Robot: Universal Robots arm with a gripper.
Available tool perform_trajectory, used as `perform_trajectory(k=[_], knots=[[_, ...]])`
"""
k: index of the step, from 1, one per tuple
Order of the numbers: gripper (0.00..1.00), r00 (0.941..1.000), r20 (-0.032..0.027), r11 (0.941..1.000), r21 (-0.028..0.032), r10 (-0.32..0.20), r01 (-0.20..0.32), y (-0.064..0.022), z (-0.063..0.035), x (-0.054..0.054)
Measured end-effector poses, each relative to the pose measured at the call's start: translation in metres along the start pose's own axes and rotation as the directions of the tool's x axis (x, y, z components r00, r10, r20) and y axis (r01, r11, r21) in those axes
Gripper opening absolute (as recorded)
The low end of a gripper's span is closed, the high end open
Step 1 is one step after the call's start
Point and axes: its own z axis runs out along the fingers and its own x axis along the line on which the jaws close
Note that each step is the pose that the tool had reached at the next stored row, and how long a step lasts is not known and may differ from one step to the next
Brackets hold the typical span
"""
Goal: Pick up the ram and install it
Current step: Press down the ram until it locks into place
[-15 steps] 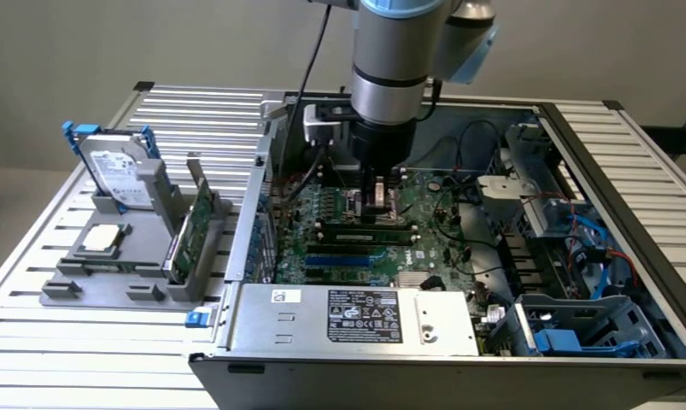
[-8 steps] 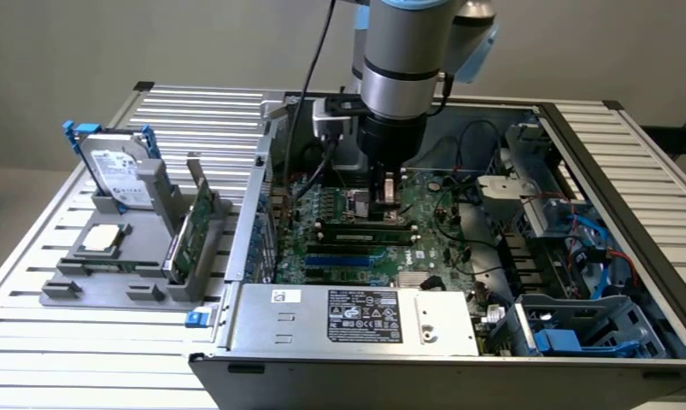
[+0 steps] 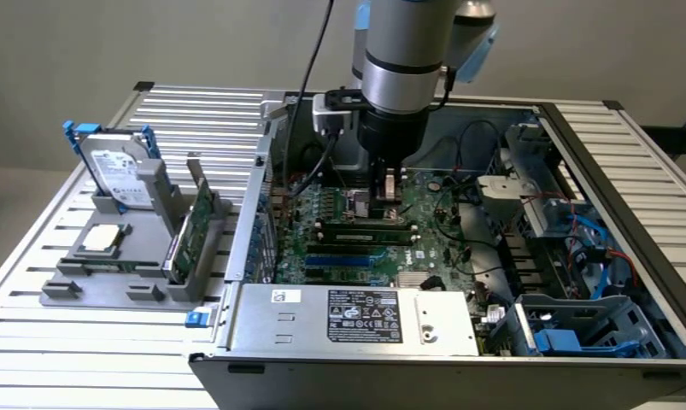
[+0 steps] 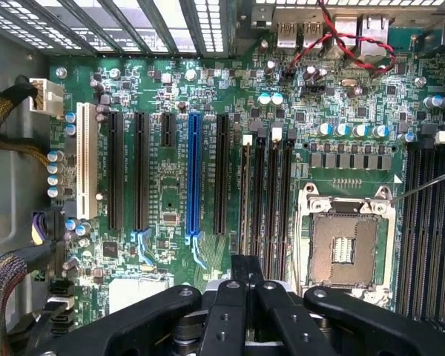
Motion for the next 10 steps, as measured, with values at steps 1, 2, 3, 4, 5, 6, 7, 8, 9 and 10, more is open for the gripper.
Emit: perform_trajectory(k=[1, 2, 3, 4, 5, 6, 7, 8, 9, 10], knots=[[0.11, 1.0, 0.0, 1.0, -0.0012, 0.0, 0.0, 0.0, 0.0, 0.0], [0.11, 1.0, 0.0001, 1.0, -0.0023, 0.0, 0.0, 0.0, 0.0, 0.0], [0.11, 1.0, 0.0002, 1.0, -0.0035, 0.0, 0.0, 0.0, 0.0001, 0.0], [0.11, 1.0, 0.0003, 1.0, -0.0046, 0.0, 0.0, 0.0, 0.0001, 0.0], [0.11, 1.0, 0.0002, 1.0, -0.0059, 0.0, 0.0, 0.0, 0.0001, 0.0], [0.11, 1.0, 0.0003, 1.0, -0.007, 0.0, 0.0, 0.0, 0.0001, 0.0], [0.11, 1.0, 0.0003, 1.0, -0.0082, 0.0, 0.0, 0.0, 0.0001, 0.0], [0.11, 1.0, 0.0003, 1.0, -0.0094, 0.0, 0.0, 0.0, 0.0001, 0.0], [0.11, 1.0, 0.0004, 0.9999, -0.0105, 0.0, 0.0, 0.0, 0.0001, 0.0], [0.11, 1.0, 0.0005, 0.9999, -0.0117, 0.0, 0.0, 0.0, 0.0001, 0.0]])
